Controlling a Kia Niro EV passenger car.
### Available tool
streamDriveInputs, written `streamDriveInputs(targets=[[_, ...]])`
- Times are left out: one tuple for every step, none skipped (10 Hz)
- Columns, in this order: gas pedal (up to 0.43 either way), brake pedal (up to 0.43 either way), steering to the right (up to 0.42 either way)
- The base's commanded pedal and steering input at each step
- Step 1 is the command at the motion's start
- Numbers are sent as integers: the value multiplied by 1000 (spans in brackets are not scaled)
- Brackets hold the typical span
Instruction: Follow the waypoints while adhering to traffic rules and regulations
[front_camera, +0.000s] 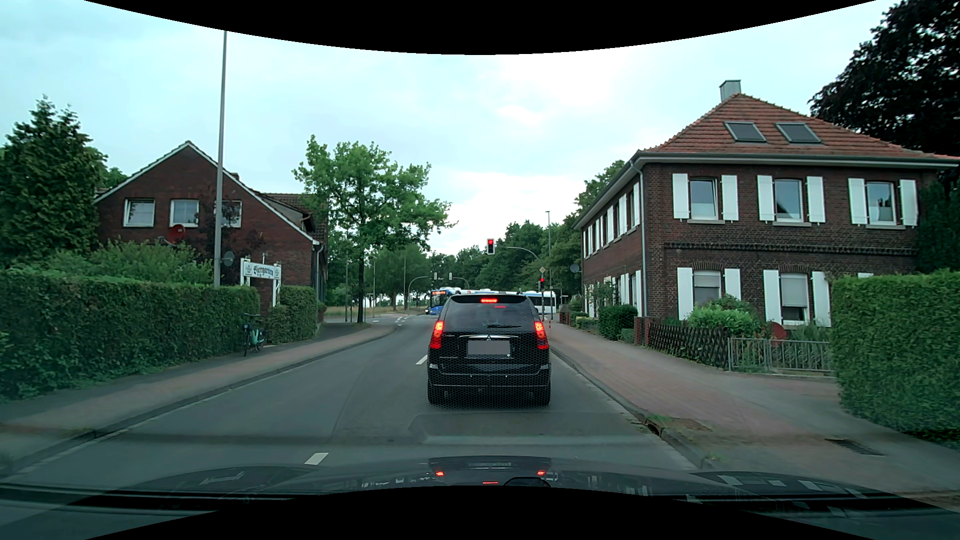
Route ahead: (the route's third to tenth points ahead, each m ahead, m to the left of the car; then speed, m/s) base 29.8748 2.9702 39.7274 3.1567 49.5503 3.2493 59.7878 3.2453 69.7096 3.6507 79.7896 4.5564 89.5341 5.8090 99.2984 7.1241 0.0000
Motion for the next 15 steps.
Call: streamDriveInputs(targets=[[0,0,-4],[0,0,-4],[0,0,-4],[0,0,-4],[0,0,-4],[0,0,-4],[0,0,-4],[0,0,-4],[0,0,-4],[0,0,-4],[0,0,-4],[0,0,-4],[0,0,-4],[0,0,-4],[0,0,-4]])
